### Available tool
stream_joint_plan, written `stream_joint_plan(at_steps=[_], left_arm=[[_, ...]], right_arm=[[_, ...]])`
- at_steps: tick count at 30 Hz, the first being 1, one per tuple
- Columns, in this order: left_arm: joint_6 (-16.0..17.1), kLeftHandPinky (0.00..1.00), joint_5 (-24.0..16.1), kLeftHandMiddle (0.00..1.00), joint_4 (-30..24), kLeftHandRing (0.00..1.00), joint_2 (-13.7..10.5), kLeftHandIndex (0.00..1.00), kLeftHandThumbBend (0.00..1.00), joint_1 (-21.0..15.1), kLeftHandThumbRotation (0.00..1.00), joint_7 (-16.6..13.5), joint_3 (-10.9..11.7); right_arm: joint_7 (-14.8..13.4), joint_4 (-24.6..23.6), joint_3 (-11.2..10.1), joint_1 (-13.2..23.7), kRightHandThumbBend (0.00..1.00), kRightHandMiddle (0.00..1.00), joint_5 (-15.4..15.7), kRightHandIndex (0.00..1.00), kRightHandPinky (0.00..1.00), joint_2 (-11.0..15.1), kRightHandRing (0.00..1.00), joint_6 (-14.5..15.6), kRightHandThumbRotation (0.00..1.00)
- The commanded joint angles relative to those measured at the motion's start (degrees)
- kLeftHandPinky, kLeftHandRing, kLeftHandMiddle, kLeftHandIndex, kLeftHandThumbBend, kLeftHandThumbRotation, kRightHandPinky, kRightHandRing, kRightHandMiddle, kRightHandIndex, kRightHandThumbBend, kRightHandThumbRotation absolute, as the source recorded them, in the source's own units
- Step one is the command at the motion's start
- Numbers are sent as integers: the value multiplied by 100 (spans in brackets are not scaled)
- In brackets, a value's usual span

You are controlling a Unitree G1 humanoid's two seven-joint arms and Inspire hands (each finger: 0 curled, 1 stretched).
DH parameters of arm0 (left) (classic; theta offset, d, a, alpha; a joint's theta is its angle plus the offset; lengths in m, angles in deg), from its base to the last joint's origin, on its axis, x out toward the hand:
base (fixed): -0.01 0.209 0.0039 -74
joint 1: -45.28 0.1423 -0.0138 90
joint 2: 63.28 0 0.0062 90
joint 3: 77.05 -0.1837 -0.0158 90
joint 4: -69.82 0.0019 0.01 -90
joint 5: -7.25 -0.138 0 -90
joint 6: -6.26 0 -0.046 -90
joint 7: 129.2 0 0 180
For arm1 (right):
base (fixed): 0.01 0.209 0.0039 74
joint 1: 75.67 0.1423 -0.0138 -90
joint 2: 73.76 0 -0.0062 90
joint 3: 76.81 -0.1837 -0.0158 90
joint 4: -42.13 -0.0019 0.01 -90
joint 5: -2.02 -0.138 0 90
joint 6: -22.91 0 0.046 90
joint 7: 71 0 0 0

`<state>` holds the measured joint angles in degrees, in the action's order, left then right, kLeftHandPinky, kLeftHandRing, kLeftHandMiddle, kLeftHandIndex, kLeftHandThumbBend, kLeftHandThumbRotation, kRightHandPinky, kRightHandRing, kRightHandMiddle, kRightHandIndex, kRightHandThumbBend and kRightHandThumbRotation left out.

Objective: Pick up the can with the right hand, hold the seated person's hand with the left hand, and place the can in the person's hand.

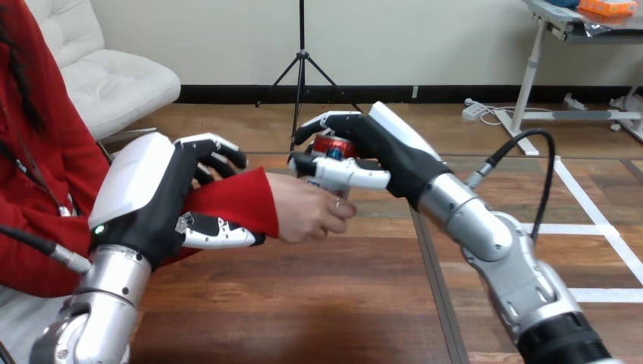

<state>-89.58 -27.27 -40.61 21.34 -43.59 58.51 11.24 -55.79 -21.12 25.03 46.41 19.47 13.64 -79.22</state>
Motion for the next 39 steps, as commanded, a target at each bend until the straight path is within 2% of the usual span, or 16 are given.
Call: stream_joint_plan(at_steps=[1, 12, 19, 21, 23, 31, 39], left_arm=[[235, 49, 24, 69, -482, 63, -88, 71, 99, -284, 34, 90, -89], [226, 55, 440, 76, -664, 73, -208, 78, 100, -99, 43, 691, -86], [285, 58, 838, 79, -716, 77, -177, 80, 100, 24, 51, 904, -35], [310, 59, 954, 80, -732, 77, -163, 80, 100, 74, 55, 944, -19], [335, 61, 1036, 81, -738, 78, -156, 80, 100, 111, 63, 967, -7], [504, 63, 1376, 82, -778, 79, -166, 81, 100, 328, 79, 1061, 33], [372, 64, 1608, 83, -947, 79, -322, 82, 100, 443, 81, 1421, 67]], right_arm=[[118, -482, -97, -81, 94, 68, -216, 77, 46, 78, 61, -91, 100], [207, -953, -221, -475, 94, 73, -428, 88, 51, 190, 66, -13, 100], [225, -1260, -310, -738, 96, 76, -559, 92, 54, 264, 71, 9, 100], [221, -1342, -348, -824, 97, 77, -614, 92, 55, 275, 71, -9, 100], [213, -1400, -376, -888, 97, 78, -654, 93, 55, 283, 73, -24, 100], [111, -1758, -528, -1267, 99, 79, -775, 92, 57, 321, 75, -74, 100], [-14, -2075, -708, -1661, 99, 80, -890, 90, 59, 316, 76, -217, 100]])
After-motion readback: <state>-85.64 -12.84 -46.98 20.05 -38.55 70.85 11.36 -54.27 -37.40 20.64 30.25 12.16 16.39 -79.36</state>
